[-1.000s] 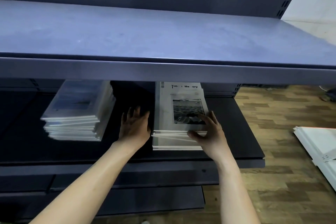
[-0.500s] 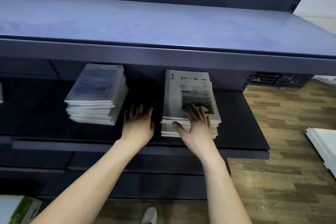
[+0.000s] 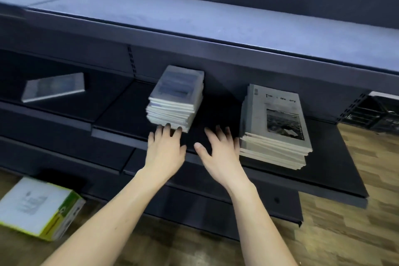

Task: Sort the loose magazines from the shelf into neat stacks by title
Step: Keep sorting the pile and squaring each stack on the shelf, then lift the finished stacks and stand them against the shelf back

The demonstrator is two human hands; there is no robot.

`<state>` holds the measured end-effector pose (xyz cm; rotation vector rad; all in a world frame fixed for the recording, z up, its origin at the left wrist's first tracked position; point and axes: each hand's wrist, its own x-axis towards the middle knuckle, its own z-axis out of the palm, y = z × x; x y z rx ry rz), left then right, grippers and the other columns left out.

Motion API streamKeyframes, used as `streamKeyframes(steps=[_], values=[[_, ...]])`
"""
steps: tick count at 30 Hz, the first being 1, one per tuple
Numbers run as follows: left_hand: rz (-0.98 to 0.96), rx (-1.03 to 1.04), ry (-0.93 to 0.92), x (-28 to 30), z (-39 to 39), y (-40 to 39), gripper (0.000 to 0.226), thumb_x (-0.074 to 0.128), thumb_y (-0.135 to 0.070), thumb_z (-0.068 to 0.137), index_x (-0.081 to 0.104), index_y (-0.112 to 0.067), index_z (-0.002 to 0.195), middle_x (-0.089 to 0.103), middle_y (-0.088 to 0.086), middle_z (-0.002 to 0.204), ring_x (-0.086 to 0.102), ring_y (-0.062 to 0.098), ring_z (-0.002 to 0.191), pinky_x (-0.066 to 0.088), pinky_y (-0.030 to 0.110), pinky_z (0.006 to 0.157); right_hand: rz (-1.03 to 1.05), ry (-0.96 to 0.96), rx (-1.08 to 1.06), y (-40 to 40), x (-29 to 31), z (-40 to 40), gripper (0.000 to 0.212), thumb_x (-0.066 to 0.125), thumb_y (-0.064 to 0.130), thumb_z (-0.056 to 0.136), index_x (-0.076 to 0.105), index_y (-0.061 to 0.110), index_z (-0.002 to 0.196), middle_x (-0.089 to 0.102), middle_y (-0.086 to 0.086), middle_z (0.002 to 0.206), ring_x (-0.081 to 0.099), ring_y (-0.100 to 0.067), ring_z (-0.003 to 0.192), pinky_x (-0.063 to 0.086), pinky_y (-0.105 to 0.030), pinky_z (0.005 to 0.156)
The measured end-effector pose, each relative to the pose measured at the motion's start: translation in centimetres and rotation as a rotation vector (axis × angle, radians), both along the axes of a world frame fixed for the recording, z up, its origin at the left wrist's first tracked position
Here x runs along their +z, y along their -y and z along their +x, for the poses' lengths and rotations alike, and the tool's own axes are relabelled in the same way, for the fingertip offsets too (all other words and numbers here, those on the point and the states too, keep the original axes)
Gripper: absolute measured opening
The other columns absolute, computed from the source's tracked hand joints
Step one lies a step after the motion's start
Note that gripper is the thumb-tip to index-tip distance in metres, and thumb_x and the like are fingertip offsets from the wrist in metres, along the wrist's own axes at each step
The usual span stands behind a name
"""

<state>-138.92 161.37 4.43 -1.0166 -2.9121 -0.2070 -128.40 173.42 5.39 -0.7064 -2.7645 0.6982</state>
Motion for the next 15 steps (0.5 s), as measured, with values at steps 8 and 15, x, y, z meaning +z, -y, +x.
streamKeyframes(steps=[8, 15], values=[[0.071, 0.094, 0.022, 0.6, -4.9, 9.8, 0.061, 0.047, -0.039, 0.097, 0.027, -0.020, 0.152, 0.024, 0.014, 0.158, 0.016, 0.032, 0.147, 0.016, 0.046, 0.118, 0.002, 0.021, 0.113, 9.1, 0.2, -6.5, 0.060, 0.038, 0.052, 0.100, 0.028, 0.027, 0.154, 0.018, -0.002, 0.164, 0.003, -0.028, 0.152, 0.000, -0.051, 0.121], [0.108, 0.176, 0.087, 0.8, -10.2, 19.9, 0.069, 0.045, -0.039, 0.099, 0.012, -0.021, 0.156, 0.019, 0.012, 0.160, 0.015, 0.029, 0.148, 0.013, 0.047, 0.120, -0.080, 0.058, 0.167, 18.8, 0.3, -12.6, 0.063, 0.038, 0.052, 0.101, 0.022, 0.027, 0.157, 0.014, -0.004, 0.165, 0.000, -0.024, 0.153, -0.001, -0.046, 0.122]])
